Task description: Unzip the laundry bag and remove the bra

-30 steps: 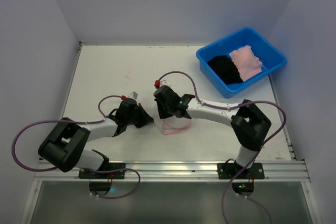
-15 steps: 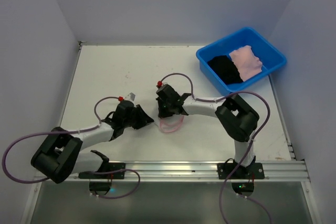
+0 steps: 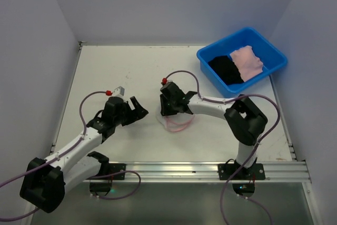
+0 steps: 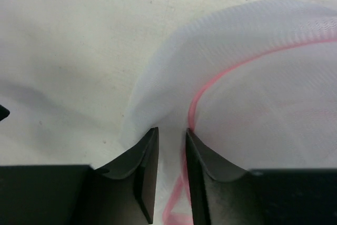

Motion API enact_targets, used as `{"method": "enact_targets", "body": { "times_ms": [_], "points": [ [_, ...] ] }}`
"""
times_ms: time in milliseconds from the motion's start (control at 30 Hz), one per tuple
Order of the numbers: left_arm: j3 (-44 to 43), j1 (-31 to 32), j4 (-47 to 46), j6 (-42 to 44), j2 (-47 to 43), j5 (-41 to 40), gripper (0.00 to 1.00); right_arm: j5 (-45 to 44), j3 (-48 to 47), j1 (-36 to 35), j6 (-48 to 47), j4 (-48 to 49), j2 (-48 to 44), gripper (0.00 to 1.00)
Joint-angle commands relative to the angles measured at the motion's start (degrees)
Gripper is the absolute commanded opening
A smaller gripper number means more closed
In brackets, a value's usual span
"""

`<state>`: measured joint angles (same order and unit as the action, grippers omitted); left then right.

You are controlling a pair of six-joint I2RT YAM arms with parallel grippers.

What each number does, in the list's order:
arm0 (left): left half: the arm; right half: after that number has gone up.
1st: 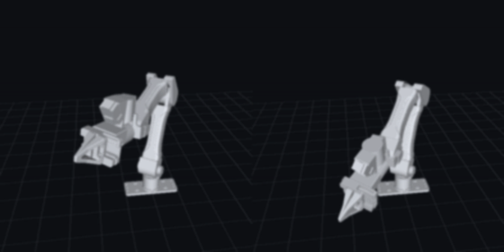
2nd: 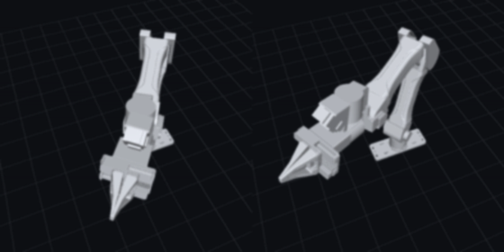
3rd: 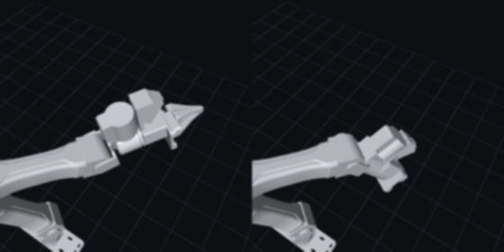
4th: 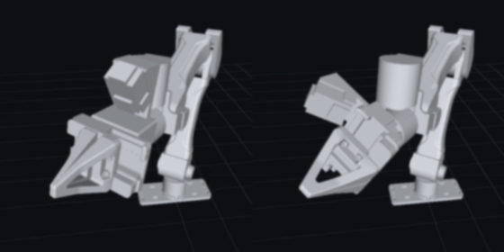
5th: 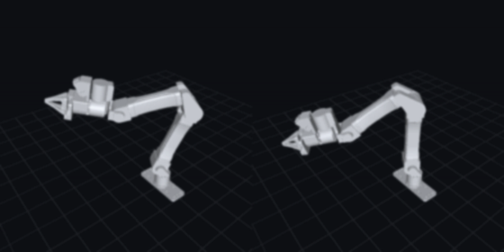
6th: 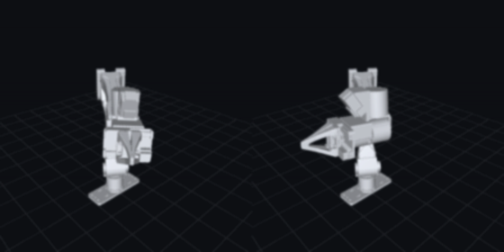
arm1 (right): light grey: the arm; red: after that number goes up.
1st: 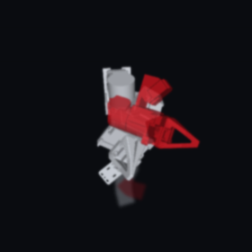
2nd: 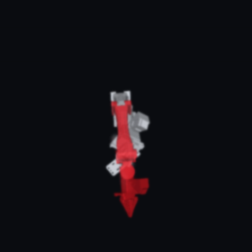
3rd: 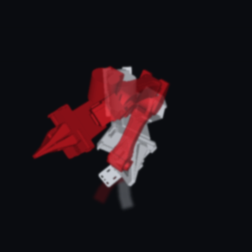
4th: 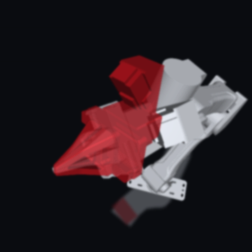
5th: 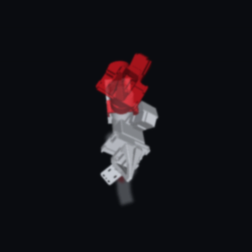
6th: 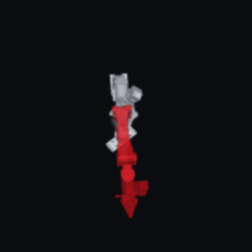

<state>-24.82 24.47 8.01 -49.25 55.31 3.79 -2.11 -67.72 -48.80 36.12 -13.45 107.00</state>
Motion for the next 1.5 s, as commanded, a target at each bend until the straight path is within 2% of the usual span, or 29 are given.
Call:
{"method": "enact_targets", "body": {
  "times_ms": [0, 233, 333, 367, 467, 567, 733, 833, 967, 1000, 1067, 1200, 1333, 1467],
  "points": [
    [-4.4, -0.6, 4.3, 3.5, -1.2, -2.3, 0.86, -6.0, -0.7, -0.2, -0.2, -4.5, -7.1, 0.31],
    [-9.1, -0.9, 7.6, 5.6, -1.5, -3.3, 0.89, -11.1, -1.4, -0.2, -1.1, -9.4, -12.3, 0.44],
    [-10.4, -1.4, 8.9, 6.9, -2.0, -3.5, 0.90, -13.9, -2.1, -0.2, -1.4, -12.0, -15.0, 0.58],
    [-11.2, -1.7, 9.0, 7.2, -2.0, -3.4, 0.91, -14.1, -2.5, -0.2, -1.7, -12.2, -15.8, 0.68],
    [-12.8, -3.0, 9.7, 8.6, -1.2, -3.5, 0.95, -14.7, -3.5, 0.0, -3.9, -12.4, -19.5, 0.85],
    [-14.6, -5.0, 10.5, 10.0, -0.6, -3.4, 0.98, -15.7, -4.4, 0.6, -6.0, -12.5, -23.5, 0.95],
    [-16.6, -7.2, 10.8, 11.2, -0.5, -2.6, 1.00, -12.8, -5.0, 2.7, -9.2, -12.2, -28.6, 0.99],
    [-18.6, -8.4, 13.0, 13.0, -0.9, -2.8, 1.00, -15.9, -4.0, 4.5, -11.2, -12.1, -31.8, 0.99],
    [-21.7, -11.2, 16.2, 16.4, -3.0, -6.8, 1.00, -16.9, -0.4, 13.2, -11.4, -12.3, -39.8, 0.99],
    [-22.3, -12.9, 16.8, 17.5, -3.4, -7.1, 1.00, -17.2, 0.0, 17.2, -10.5, -13.6, -43.9, 0.99],
    [-24.4, -15.0, 18.7, 18.2, -5.6, -7.5, 1.00, -22.2, 0.2, 19.9, -9.9, -15.8, -48.7, 0.99],
    [-29.4, -16.6, 22.7, 21.6, -10.3, -11.9, 1.00, -33.3, 0.6, 20.6, -11.4, -19.9, -64.8, 0.99],
    [-37.6, -16.6, 29.3, 25.1, -15.5, -18.1, 1.00, -36.8, 1.5, 20.7, -13.9, -20.9, -77.2, 0.99],
    [-46.7, -16.6, 32.0, 28.7, -20.1, -23.7, 1.00, -36.9, 1.6, 20.6, -19.8, -21.1, -84.4, 0.99]
  ]
}}
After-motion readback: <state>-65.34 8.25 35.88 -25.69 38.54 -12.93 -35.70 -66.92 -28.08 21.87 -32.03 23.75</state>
